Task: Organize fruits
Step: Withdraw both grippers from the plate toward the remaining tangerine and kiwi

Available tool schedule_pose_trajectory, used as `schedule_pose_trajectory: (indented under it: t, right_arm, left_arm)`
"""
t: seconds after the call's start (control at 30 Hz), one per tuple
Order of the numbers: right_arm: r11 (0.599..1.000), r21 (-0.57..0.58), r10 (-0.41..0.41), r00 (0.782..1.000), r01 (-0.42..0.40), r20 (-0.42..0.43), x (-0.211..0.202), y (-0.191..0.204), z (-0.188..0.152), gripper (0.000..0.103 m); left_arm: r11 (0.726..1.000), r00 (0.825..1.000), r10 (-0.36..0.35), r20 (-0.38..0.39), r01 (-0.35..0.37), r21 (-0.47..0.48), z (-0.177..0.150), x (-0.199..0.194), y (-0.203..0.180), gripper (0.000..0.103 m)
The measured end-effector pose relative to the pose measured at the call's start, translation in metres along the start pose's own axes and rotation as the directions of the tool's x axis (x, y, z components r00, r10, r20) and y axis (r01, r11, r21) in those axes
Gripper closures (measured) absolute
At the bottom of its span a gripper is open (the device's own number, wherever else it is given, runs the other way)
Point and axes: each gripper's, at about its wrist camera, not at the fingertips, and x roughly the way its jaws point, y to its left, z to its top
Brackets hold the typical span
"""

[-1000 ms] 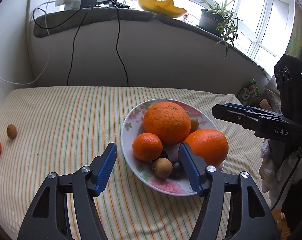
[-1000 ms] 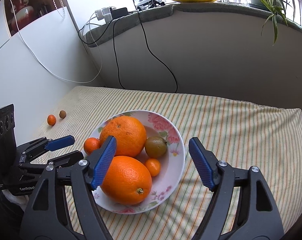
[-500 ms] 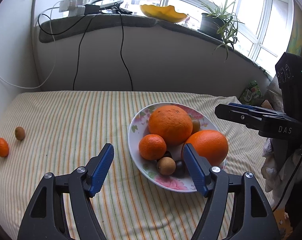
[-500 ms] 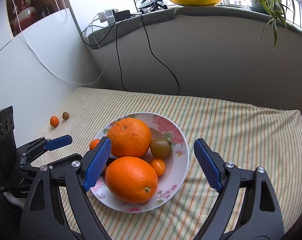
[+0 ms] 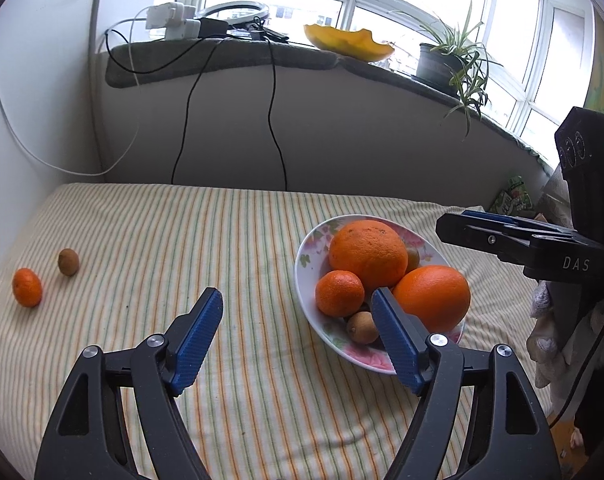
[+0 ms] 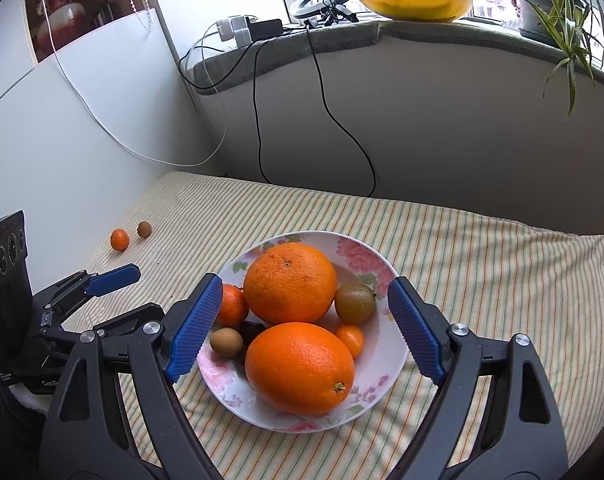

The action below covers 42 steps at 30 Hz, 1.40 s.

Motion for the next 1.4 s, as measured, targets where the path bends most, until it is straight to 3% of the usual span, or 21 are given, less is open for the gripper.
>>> schedule_pose_trajectory:
  t: [0.9,1.4]
  right_arm:
    - [0.986,-0.135,0.089,0.994,-0.098,-0.067,0.064,0.099,0.027,0.016]
    - [0.962,-0.185,0.179,0.977,-0.199,-0.119,0.113,0.154,0.042,0.016]
  left_arm:
    - [0.987,0.995,0.089,0.037,-0.083,-0.139,-0.009,-0.029,0.088,0.026]
    - [0.951,0.982,0.190,0.020,-0.179,-0.252,-0.021,-0.037,0.166,0.029]
